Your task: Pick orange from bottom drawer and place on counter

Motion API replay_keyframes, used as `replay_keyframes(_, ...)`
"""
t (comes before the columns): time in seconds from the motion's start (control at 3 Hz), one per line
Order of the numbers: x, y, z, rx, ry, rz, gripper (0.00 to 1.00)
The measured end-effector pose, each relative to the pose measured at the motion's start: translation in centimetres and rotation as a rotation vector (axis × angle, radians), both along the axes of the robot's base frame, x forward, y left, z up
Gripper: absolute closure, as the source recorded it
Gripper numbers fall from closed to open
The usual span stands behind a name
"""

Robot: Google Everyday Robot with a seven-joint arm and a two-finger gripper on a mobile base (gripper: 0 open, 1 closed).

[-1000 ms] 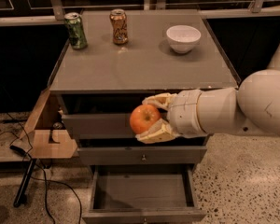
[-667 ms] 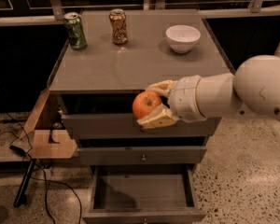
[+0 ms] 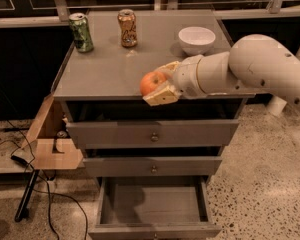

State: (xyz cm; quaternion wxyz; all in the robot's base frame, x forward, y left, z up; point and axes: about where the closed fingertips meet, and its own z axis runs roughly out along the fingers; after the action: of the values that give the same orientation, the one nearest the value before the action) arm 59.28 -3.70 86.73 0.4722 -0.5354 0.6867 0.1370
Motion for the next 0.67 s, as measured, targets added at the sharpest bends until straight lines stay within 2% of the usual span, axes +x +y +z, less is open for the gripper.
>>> replay_keyframes(0.67,6.6,0.9,1.2,0.046,-0.027,-0.041,1.00)
